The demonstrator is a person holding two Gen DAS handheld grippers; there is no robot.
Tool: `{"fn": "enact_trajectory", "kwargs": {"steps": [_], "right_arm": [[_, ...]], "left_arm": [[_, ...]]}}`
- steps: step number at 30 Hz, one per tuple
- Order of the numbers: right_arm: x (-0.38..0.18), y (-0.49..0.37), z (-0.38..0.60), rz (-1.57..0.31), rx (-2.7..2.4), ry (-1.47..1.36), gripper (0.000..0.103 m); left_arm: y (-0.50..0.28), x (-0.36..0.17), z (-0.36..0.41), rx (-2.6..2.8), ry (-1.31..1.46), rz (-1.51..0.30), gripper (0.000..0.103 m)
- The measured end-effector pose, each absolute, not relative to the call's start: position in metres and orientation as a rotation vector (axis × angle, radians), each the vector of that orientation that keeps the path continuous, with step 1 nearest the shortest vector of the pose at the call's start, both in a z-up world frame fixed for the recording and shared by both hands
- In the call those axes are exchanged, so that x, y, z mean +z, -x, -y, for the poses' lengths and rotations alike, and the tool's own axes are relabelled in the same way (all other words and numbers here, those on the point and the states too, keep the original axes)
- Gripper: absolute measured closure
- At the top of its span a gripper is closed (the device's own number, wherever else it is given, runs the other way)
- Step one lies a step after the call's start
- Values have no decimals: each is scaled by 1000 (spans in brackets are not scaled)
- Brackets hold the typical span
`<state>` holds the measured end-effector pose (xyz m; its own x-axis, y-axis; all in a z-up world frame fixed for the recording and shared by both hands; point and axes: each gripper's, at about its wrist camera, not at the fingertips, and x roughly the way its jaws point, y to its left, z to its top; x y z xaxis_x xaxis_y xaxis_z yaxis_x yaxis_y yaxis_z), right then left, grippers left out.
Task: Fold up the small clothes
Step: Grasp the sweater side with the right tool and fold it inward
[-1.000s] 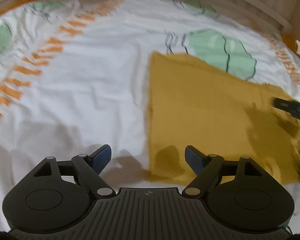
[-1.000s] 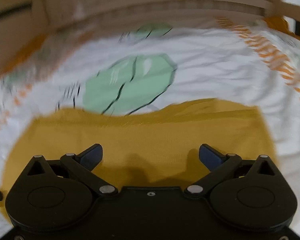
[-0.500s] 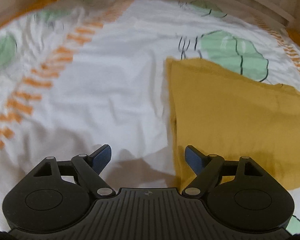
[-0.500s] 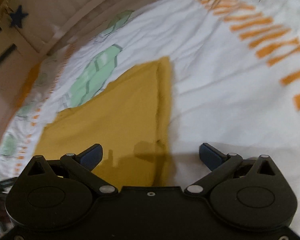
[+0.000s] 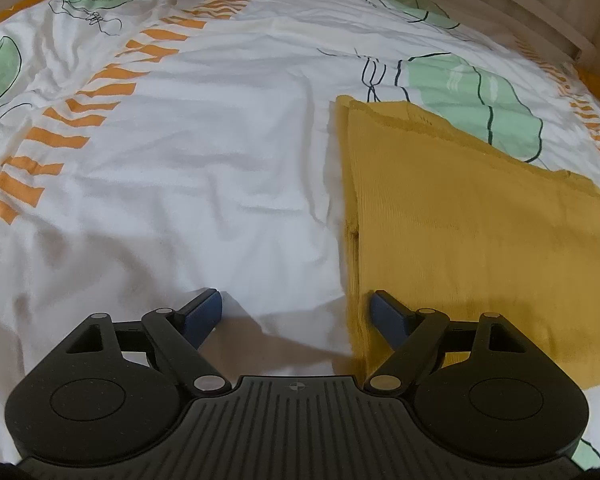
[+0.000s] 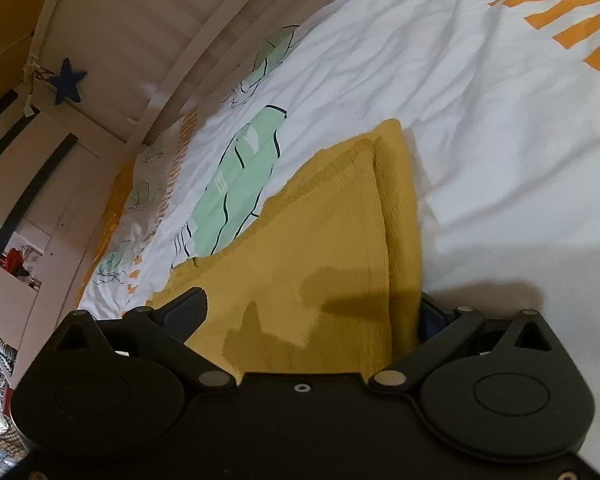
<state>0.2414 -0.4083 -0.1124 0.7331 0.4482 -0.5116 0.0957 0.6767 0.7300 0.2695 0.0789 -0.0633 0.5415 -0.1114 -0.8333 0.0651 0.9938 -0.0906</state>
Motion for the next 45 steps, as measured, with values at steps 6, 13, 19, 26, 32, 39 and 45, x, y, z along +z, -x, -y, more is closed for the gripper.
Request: {"fn": "enact_trajectory", "kwargs": {"steps": [6,13,19,26,32,39,45], "right_arm": [[-104,-235,414,-769,130,-800,76],[-46,-258,356,-759,177,-670,77],[-14,-289,288,-771,288,-618,77],[-28,-315,206,-817,358,-615,78],[-44,-323,166,-838,381,-660,79],[-47,-331,123,-865,353,-546,75],[-49,-336,108,-859,428,-590,72]], "left_arm": [[-271,-59,-84,-112,81,-999,23],[-269,-46,-98,-105,149,-988,23],[-267,-32,-113,-102,198,-959,23],[-267,-20,-132,-99,273,-933,23],[-267,-15,-147,-86,315,-922,23],[-266,-12,-156,-88,352,-915,23],[-266,-12,-159,-85,365,-917,23]]}}
